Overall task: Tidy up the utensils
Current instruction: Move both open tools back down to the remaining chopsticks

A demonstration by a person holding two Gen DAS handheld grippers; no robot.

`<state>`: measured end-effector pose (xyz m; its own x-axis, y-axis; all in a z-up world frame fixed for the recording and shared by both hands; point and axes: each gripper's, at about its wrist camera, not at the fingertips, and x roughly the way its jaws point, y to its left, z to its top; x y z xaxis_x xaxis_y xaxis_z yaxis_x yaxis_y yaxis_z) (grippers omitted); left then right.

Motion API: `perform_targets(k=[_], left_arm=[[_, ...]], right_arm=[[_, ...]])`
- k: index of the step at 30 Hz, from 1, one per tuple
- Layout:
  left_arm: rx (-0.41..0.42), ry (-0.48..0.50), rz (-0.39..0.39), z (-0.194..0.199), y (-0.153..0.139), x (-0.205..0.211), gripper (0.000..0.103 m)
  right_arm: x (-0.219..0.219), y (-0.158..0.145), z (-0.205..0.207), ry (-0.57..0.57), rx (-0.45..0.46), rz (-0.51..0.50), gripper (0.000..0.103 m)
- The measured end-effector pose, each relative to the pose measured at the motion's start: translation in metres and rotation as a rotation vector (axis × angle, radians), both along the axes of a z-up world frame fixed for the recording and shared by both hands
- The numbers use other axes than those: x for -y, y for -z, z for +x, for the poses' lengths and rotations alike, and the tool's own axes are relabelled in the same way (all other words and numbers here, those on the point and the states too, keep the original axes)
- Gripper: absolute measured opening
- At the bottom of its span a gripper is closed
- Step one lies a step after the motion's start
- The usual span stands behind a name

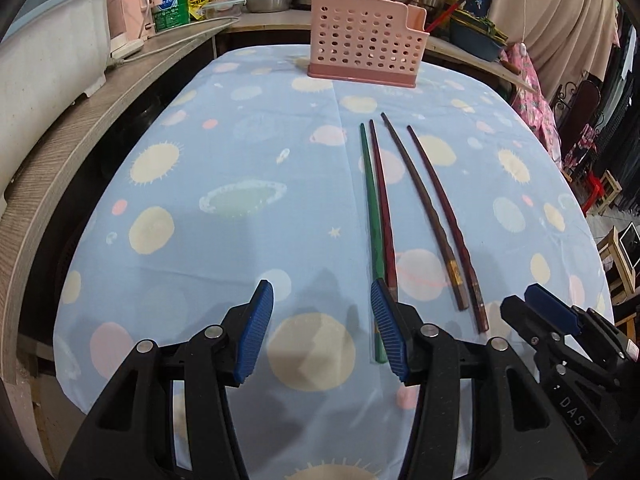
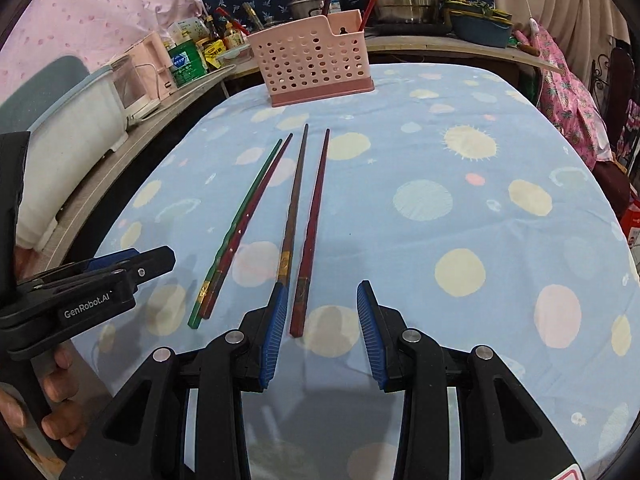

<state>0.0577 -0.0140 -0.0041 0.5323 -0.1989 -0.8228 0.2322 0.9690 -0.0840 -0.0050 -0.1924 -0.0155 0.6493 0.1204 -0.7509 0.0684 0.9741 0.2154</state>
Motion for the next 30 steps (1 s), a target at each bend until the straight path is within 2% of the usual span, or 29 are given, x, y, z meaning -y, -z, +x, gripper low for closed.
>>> perform_targets(k=[10,30], left_arm=[[-0.022,0.064,0.032,-0.018,0.016,0.010,0.050],[-0.042,0.057,0.044,-0.015,0.026,0.011,0.051]], right_arm=[[-0.013,0.010,0.000,-0.034,-0.019,-0.027,0.036],[-0.017,0.017,0.004,-0.037,-0.039,-0.048,0.031]])
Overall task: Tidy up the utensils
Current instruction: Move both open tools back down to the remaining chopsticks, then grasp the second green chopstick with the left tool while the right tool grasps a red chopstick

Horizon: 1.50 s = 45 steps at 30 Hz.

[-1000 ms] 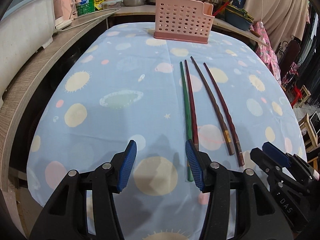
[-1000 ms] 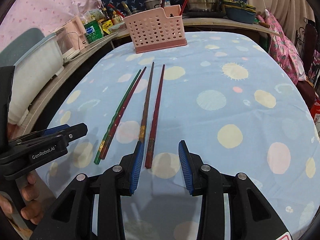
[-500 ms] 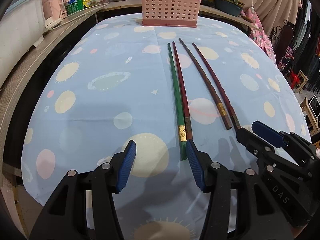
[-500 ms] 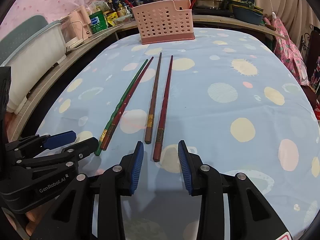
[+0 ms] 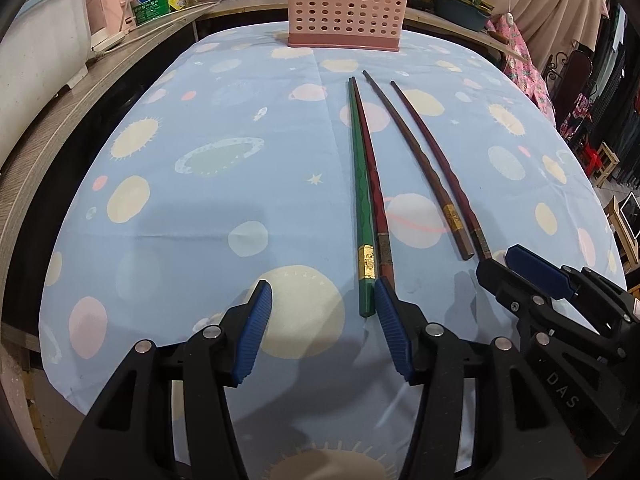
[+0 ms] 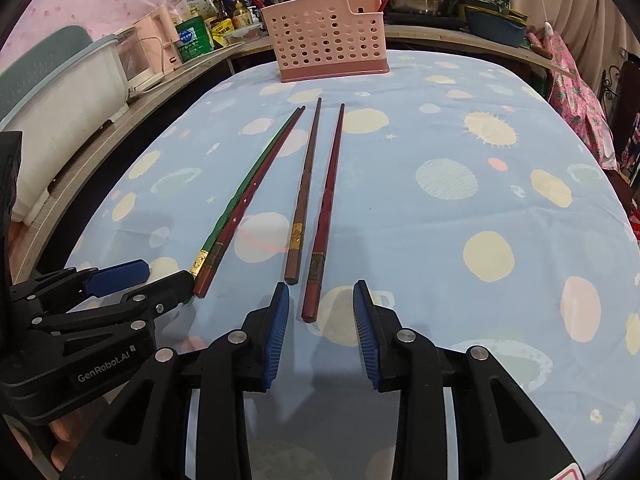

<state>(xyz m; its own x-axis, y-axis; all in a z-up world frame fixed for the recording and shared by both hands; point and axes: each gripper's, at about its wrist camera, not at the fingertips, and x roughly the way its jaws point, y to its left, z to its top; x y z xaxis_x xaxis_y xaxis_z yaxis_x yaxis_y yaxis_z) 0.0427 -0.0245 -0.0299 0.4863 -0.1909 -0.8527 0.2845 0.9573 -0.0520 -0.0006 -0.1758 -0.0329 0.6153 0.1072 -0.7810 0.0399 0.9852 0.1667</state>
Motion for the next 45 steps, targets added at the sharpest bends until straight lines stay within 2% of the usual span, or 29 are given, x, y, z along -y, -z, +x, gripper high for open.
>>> perform_targets(k=[8,12,17,22,24,26,31,35,37,45], left_arm=[[-0.004,0.005,0.005,0.002,0.003,0.004,0.050],[0.001,-0.001,0.007,0.003,0.003,0.003,0.049],[0.000,-0.016,0.003,0.007,0.003,-0.003,0.041],[-0.007,-0.040,-0.002,0.011,0.003,-0.009,0.038],[-0.005,-0.038,0.000,0.012,0.003,-0.009,0.039],[-0.005,-0.036,-0.004,0.013,0.003,-0.007,0.045],[0.007,-0.032,0.011,0.015,0.004,-0.002,0.044],[0.000,-0.025,0.001,0.015,0.002,-0.003,0.017],[-0.013,-0.020,-0.013,0.015,0.002,-0.005,0.009],[-0.013,-0.019,-0.027,0.012,-0.006,-0.007,0.008]], right_arm=[[-0.001,0.001,0.001,-0.001,0.001,-0.009,0.027],[0.000,0.002,0.003,0.004,-0.001,-0.014,0.018],[0.006,0.003,0.003,0.021,-0.004,-0.013,0.007],[0.012,0.003,0.004,0.037,-0.006,-0.001,0.007],[0.011,0.003,0.005,0.033,-0.006,-0.010,0.007],[0.011,0.002,0.008,0.029,-0.006,-0.006,0.007],[0.007,0.003,0.013,0.023,0.001,-0.019,0.008],[0.007,0.003,0.014,0.024,0.000,-0.016,0.007],[0.008,0.002,0.013,0.026,-0.001,-0.014,0.007],[0.018,-0.013,0.007,0.047,0.027,0.005,0.007]])
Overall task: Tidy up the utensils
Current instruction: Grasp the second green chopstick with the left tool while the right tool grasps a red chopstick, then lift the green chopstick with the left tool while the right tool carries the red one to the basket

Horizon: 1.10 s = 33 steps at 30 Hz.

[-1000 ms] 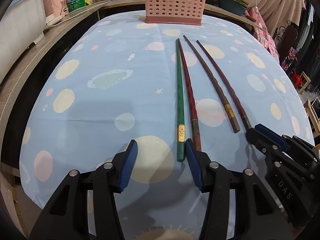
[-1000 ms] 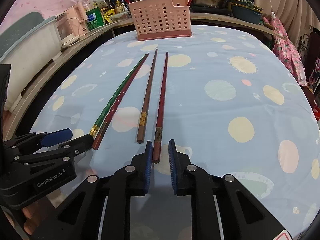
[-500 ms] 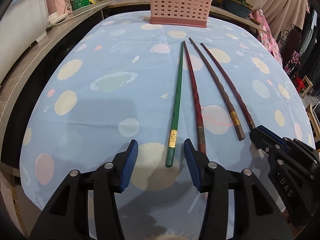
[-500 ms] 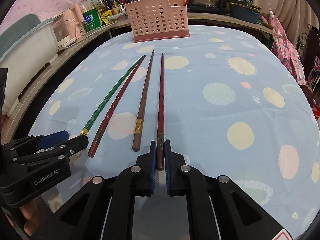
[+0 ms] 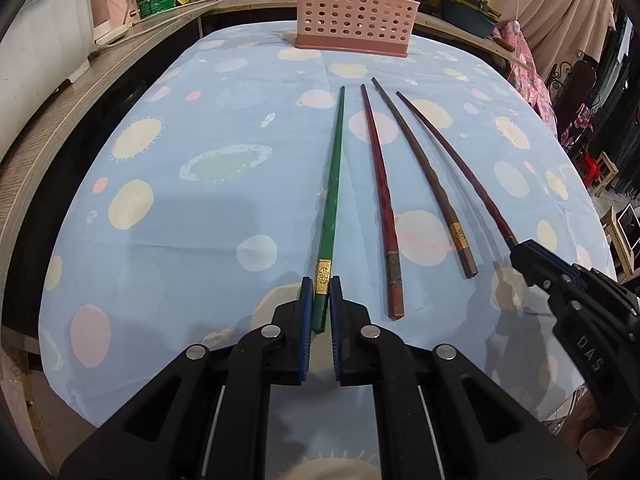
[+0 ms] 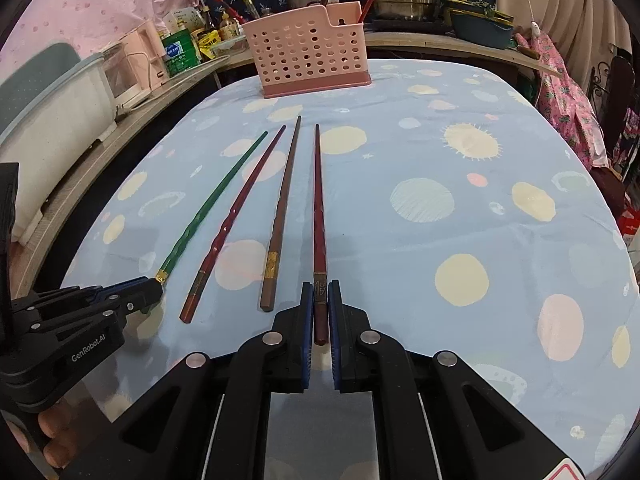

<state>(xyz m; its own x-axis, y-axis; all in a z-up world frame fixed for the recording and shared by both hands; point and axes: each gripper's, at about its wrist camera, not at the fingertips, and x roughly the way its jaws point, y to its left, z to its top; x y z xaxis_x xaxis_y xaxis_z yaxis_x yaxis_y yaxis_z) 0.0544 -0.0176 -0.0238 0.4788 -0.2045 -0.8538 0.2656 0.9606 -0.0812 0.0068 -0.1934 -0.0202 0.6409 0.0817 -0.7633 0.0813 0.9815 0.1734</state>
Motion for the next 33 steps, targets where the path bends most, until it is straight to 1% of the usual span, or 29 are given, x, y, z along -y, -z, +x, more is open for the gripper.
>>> perform_targets(k=[5,13,18,20,23,26,28,30,33], left_arm=[[0.027,-0.023,-0.028,0.003,-0.021,-0.006,0.008],[0.114,-0.067,-0.102,0.018,-0.077,-0.023,0.007],[0.179,-0.088,-0.137,0.036,-0.116,-0.029,0.006],[0.206,-0.096,-0.144,0.044,-0.131,-0.030,0.001],[0.244,-0.101,-0.168,0.057,-0.153,-0.029,0.000],[0.285,-0.105,-0.175,0.071,-0.172,-0.027,0.000],[0.291,-0.103,-0.172,0.078,-0.177,-0.026,0.000],[0.287,-0.110,-0.178,0.082,-0.176,-0.029,0.001],[0.241,-0.099,-0.177,0.079,-0.155,-0.035,0.002]], right_arm=[[0.010,-0.025,-0.002,0.016,0.052,0.015,0.007],[0.029,-0.083,0.004,0.044,0.177,0.022,0.007],[0.040,-0.120,0.014,0.060,0.257,0.020,0.007],[0.045,-0.135,0.021,0.066,0.290,0.020,0.007],[0.051,-0.154,0.030,0.071,0.335,0.014,0.007],[0.054,-0.169,0.042,0.074,0.368,0.018,0.007],[0.056,-0.174,0.050,0.075,0.378,0.018,0.007],[0.056,-0.176,0.055,0.079,0.382,0.015,0.007],[0.056,-0.175,0.051,0.080,0.382,0.023,0.007]])
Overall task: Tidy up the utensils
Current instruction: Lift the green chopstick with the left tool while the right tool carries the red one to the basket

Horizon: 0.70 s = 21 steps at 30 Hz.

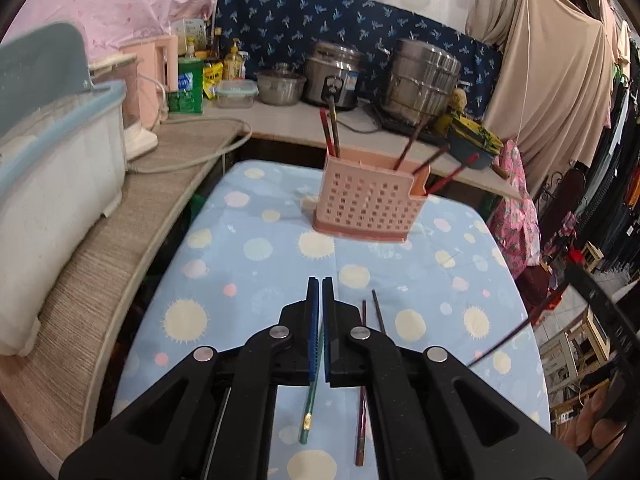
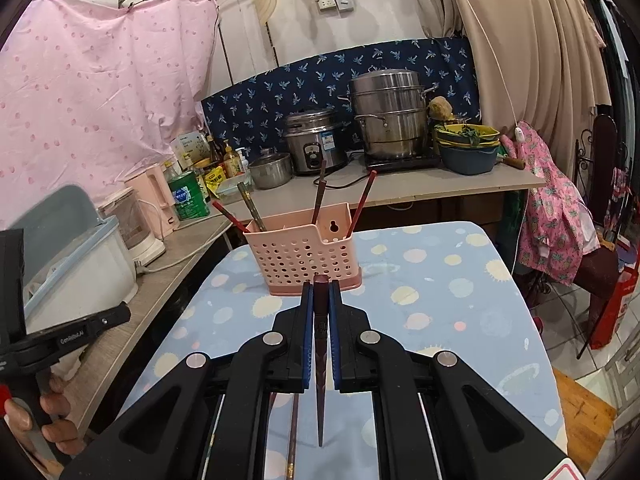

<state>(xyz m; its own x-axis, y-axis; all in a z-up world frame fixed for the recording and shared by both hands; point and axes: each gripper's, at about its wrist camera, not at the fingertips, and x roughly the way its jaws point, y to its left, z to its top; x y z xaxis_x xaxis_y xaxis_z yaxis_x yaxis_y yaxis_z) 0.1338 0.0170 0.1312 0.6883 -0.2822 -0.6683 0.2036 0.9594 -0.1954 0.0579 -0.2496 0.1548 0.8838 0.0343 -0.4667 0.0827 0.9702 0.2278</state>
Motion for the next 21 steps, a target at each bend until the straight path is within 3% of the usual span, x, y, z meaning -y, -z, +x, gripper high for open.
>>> perform_targets(k=[1,2,4,12,16,19,21], left_arm=[[-0.030,0.005,0.006,-0.002,0.013,-0.001,0.009],[-0.055,0.012,0.006,-0.004,0.024,-0.002,0.026],[-0.112,0.016,0.006,-0.012,0.055,-0.003,0.042],[-0.284,0.072,0.070,-0.028,0.145,0.014,0.041],[-0.318,0.070,0.083,-0.028,0.161,0.014,0.028],[-0.319,0.082,0.084,-0.028,0.162,0.015,0.010],[-0.318,0.087,0.082,-0.027,0.162,0.014,0.008]], right_arm=[[0.000,0.001,-0.002,0.001,0.000,0.002,0.007],[0.000,0.003,-0.004,0.002,0.000,0.007,0.007],[-0.001,0.004,-0.008,0.004,0.000,0.018,0.007],[-0.003,0.006,-0.016,0.011,-0.005,0.034,0.007],[-0.003,0.006,-0.016,0.011,-0.004,0.033,0.007],[-0.003,0.007,-0.016,0.013,-0.005,0.034,0.007],[-0.003,0.009,-0.018,0.014,-0.007,0.038,0.007]])
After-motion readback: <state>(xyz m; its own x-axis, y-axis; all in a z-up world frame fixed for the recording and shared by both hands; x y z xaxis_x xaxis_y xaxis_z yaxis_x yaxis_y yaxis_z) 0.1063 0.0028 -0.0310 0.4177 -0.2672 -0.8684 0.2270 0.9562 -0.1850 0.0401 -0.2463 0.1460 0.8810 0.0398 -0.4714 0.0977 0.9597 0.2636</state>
